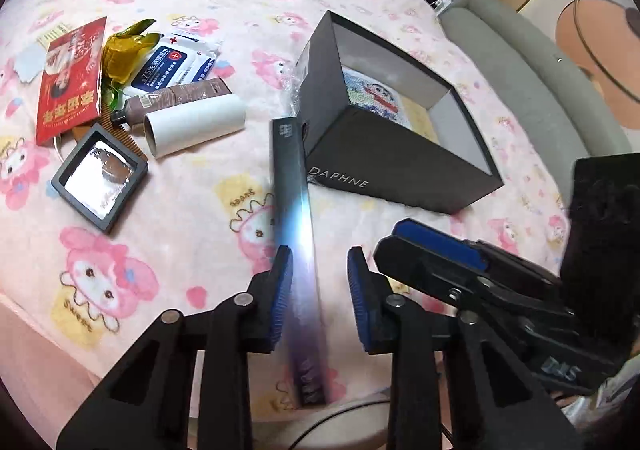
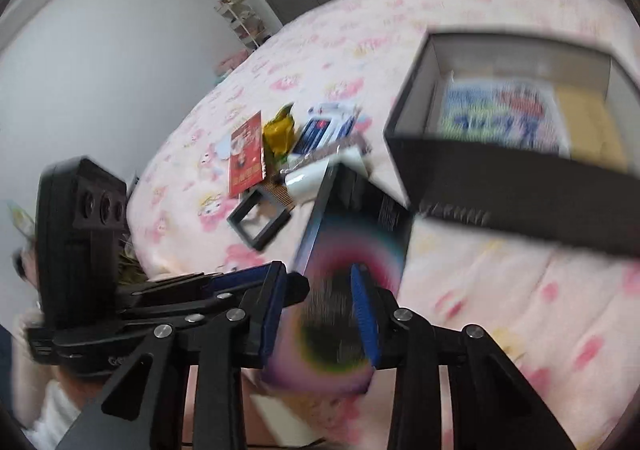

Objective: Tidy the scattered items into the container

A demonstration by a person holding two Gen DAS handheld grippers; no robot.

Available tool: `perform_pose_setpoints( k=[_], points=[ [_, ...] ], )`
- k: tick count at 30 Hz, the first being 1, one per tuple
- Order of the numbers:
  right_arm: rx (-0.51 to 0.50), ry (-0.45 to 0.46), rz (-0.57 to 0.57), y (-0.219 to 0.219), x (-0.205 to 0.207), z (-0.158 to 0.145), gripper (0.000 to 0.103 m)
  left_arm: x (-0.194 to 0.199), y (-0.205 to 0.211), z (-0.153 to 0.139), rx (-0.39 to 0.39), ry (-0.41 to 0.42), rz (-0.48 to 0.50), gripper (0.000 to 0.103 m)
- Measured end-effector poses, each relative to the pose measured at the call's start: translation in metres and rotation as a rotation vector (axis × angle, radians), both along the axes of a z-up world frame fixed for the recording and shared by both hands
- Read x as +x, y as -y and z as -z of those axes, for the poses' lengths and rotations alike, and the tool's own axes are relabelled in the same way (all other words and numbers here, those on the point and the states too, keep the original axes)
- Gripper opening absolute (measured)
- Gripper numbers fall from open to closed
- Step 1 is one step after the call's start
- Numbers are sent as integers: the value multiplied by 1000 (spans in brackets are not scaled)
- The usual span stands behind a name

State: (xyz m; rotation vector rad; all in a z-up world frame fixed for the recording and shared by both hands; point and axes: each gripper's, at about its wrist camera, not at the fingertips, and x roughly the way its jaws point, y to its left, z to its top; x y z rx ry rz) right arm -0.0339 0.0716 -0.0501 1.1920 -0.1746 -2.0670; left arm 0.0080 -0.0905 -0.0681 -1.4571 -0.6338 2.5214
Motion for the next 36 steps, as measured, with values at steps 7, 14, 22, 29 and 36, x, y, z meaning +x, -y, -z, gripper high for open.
perform_pose_setpoints(
  k=[7,14,22,29,36],
  points=[
    [37,94,29,-10,-14,36,31,-2,18,29,8,74,-86,31],
    [98,185,27,-10,-20,68,41,-2,22,49,-67,107,-113,38],
    [118,264,47,-4,-24,96,50,-6,45,68,1,124,-163,58],
    [91,259,6,8,-18,96,47,-10,49,81,40,141,-167,41],
    [59,244,54,-1,-24,87,44,-5,64,65,16,90,-194,34]
  ],
)
